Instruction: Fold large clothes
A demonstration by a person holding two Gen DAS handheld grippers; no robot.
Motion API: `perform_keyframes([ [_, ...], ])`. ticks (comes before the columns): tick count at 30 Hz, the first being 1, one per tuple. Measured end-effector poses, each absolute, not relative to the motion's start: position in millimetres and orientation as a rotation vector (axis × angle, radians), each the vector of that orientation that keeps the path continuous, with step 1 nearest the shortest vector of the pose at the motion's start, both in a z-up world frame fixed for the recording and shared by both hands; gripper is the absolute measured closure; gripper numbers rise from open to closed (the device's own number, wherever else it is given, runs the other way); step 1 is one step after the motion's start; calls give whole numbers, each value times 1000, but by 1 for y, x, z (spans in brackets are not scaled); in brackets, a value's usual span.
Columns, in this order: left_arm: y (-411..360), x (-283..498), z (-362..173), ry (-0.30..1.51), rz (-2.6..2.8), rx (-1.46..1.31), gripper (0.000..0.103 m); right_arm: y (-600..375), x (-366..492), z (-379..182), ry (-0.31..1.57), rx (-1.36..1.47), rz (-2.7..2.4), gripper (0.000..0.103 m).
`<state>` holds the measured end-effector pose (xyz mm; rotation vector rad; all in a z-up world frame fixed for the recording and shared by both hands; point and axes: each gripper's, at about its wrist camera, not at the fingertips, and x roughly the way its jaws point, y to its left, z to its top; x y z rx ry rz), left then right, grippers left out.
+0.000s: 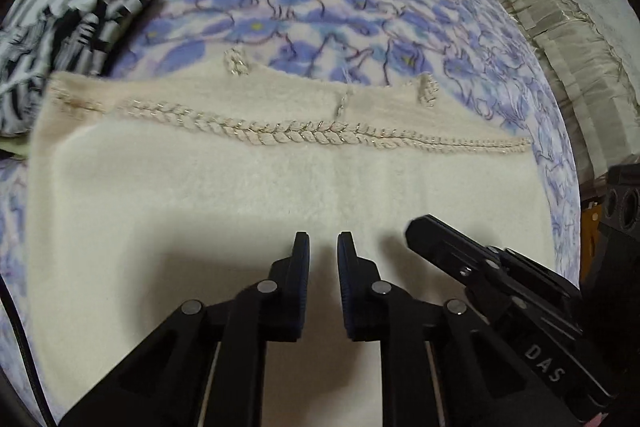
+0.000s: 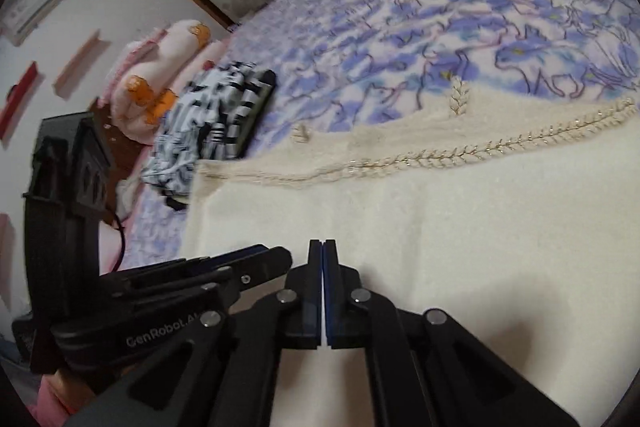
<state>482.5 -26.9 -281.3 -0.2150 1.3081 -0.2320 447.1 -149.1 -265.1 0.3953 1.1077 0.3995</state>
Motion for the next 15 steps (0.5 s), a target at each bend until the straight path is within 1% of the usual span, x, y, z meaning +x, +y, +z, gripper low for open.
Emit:
perform_keyframes([
  [2,-24,492,-304,1331,-226,-211,95,-146,460,-281,1150,397,402,103],
  [5,-17,500,-318,1301,-205,-225,96,-139,476,-305,1223,367,398,103],
  [9,16,514,-327,1257,-129,-288,101,-147,492,-307,1192,311,391,103],
  [15,65,525,-320,1194,-12,-218,102,-199,496,-297,1159,244,287,103],
])
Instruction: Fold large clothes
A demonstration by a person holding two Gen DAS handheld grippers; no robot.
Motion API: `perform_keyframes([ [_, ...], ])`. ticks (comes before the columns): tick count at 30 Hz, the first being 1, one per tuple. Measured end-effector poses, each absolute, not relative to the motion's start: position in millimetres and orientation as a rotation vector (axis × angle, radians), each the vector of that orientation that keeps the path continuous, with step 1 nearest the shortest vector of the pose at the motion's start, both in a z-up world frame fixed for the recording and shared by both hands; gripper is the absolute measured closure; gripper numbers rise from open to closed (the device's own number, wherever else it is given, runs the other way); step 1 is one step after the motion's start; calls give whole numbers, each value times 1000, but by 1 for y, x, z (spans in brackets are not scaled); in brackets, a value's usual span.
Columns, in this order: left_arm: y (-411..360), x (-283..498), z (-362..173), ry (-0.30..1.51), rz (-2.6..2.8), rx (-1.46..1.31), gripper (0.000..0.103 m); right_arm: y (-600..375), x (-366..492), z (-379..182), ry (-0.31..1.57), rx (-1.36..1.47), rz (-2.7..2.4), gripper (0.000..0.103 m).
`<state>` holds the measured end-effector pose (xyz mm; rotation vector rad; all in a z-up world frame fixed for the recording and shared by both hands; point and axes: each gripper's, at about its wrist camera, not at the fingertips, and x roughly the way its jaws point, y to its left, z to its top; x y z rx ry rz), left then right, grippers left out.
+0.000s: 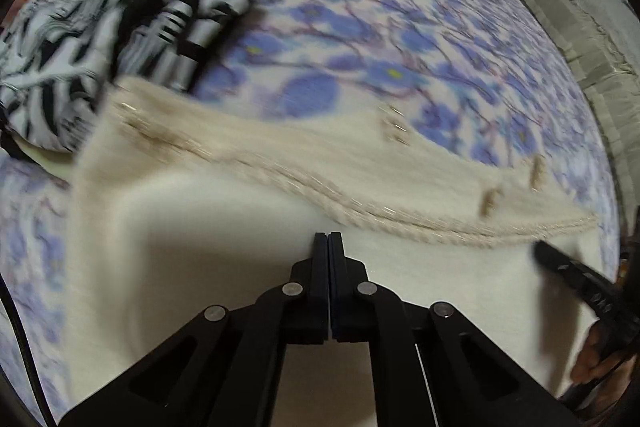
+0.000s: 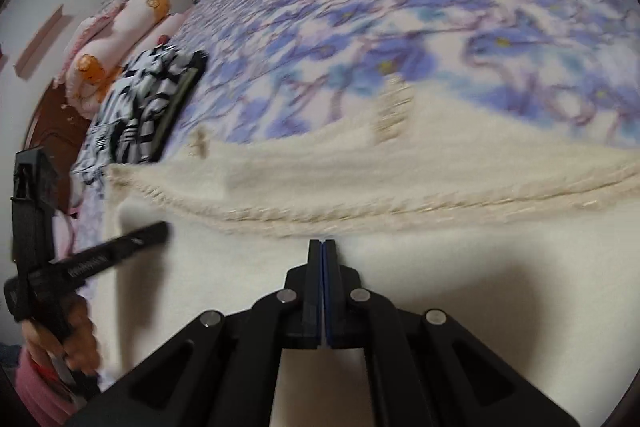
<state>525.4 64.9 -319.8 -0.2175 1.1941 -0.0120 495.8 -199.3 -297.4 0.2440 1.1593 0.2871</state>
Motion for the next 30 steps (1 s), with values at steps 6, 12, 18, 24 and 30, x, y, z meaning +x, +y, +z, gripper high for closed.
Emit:
perform_keyframes([
  [6,121,539,-317,1157,103,-252,102,-261,500,-287,1142,174,132,103],
  [12,165,540,-320,1132,181,-353,102,-313,495,-279,1113,186,-77,103],
  [18,150,552,-331,1165,174,-213,102,-328,492,-285,1096,194,-106,103],
  [24,142,549,-330,1164,197,-213,102,-324,492,-273,1087,230,-120,103],
  [30,112,516,-281,1104,95,-205,97,-289,471,-229,1008,252,11,103],
])
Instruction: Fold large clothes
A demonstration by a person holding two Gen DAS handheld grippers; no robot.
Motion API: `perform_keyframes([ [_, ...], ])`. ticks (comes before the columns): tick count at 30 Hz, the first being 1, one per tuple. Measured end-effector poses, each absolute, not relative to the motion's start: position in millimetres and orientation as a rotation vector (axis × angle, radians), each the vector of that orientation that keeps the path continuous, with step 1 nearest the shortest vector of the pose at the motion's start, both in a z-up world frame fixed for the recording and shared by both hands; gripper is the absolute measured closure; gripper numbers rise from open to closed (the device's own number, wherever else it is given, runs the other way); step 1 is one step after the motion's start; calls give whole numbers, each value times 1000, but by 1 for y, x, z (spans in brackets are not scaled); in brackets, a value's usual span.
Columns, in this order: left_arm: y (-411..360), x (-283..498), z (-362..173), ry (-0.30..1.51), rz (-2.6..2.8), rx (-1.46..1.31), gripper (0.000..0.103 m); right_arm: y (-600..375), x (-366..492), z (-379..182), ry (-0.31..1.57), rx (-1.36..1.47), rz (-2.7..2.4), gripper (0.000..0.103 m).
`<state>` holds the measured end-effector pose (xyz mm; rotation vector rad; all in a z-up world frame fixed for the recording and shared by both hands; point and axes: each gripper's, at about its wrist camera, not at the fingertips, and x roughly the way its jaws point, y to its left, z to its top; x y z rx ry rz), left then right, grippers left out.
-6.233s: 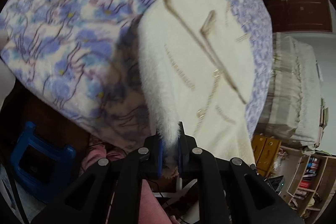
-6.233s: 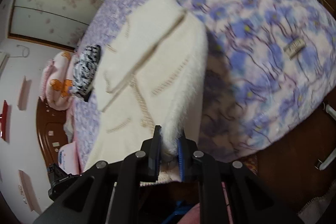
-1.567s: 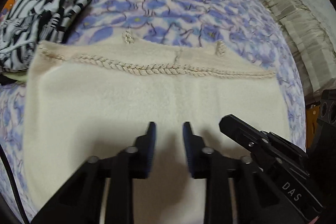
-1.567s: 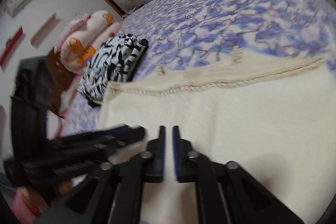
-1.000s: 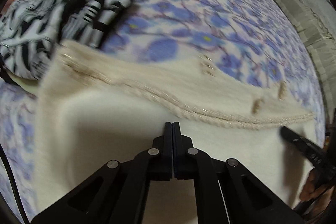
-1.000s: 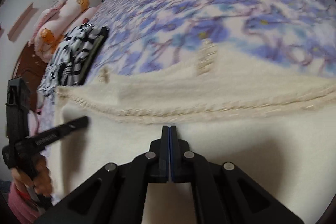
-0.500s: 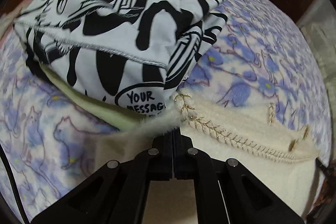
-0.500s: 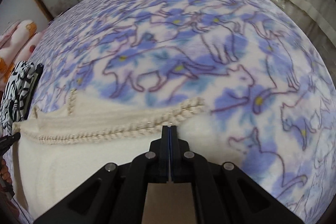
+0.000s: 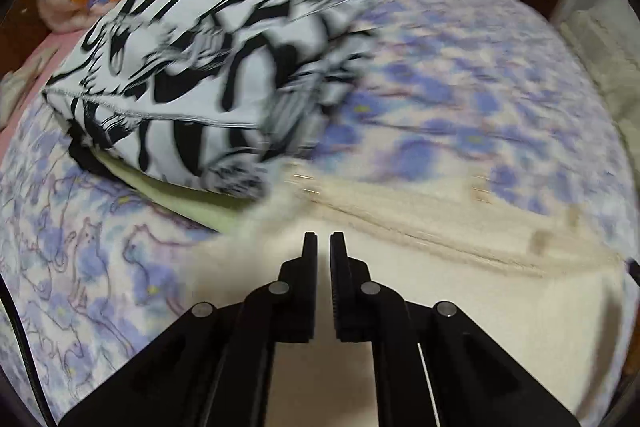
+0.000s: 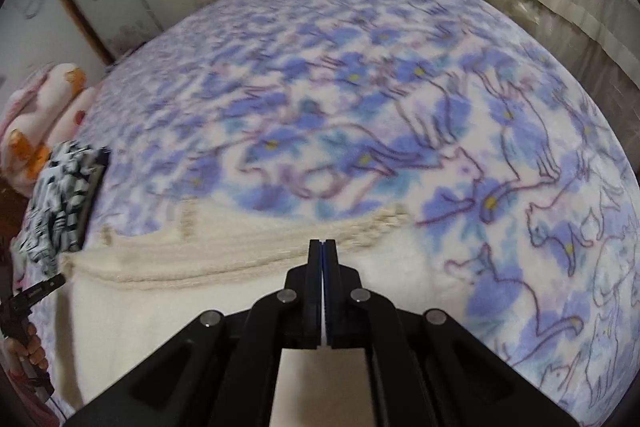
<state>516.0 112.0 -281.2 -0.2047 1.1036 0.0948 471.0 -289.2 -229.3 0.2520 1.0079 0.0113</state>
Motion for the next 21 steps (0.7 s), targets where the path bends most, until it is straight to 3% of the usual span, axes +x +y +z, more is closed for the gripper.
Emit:
perform_keyframes([
  [5,50,488,-271,1164,-140,-240,96,-213,447,-226,1037,318,283,103],
  [12,-7,448,-308,1321,-259,-295,96,-131,413,-269,1167,325,421,103],
  [21,15,419,-337,1334,-278,-357,100,-177,397,-292,1221,311,322,103],
])
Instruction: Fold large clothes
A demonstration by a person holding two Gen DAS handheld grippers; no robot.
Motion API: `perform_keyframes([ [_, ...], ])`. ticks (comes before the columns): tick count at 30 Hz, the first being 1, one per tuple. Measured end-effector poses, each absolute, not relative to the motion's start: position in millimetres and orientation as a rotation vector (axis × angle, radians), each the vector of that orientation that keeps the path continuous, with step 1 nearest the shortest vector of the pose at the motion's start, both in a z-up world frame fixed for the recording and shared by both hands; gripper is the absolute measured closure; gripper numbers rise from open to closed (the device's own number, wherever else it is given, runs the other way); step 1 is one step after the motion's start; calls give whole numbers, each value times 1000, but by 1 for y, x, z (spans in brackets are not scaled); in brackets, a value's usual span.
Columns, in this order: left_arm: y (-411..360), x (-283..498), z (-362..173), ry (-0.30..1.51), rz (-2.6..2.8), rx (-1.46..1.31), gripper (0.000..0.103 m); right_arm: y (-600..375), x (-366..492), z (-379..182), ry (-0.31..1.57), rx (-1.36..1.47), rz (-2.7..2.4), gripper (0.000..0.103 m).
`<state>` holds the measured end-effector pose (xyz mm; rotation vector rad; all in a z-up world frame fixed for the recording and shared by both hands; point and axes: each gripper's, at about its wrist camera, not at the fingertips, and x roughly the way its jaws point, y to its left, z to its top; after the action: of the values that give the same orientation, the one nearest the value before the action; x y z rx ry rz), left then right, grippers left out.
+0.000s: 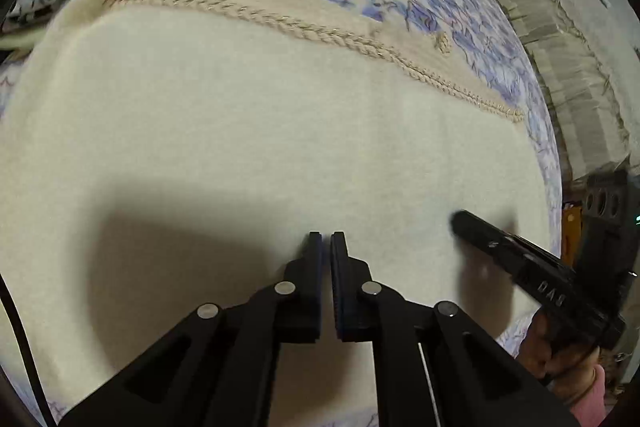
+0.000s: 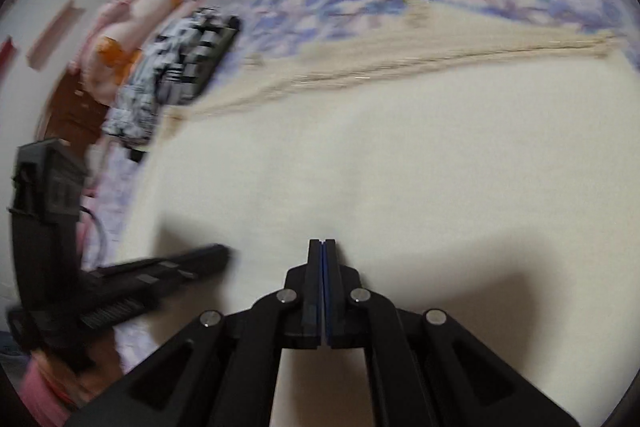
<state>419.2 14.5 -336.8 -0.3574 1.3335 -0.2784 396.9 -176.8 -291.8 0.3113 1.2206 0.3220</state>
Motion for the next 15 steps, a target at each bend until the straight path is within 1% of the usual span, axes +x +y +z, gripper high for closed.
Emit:
perform_keyframes([
  [2,29,415,-336,1332,-262,-364,100,-206,389,-287,1224,354,295,103],
  [8,85,391,-324,1321,-206,-398,100,-281,354,-274,1260,242,91,103],
  [11,111,375,-328,1355,-52,-269,100,-319,335,-272,1271,281,-11,103],
  [12,121,370,-331,1363,-28,-266,100,-331,328,-271,1264,327,-20,103],
  [15,150,354,-337,1361,-6,-370,100,-345,317,-269,1251,355,-45,103],
])
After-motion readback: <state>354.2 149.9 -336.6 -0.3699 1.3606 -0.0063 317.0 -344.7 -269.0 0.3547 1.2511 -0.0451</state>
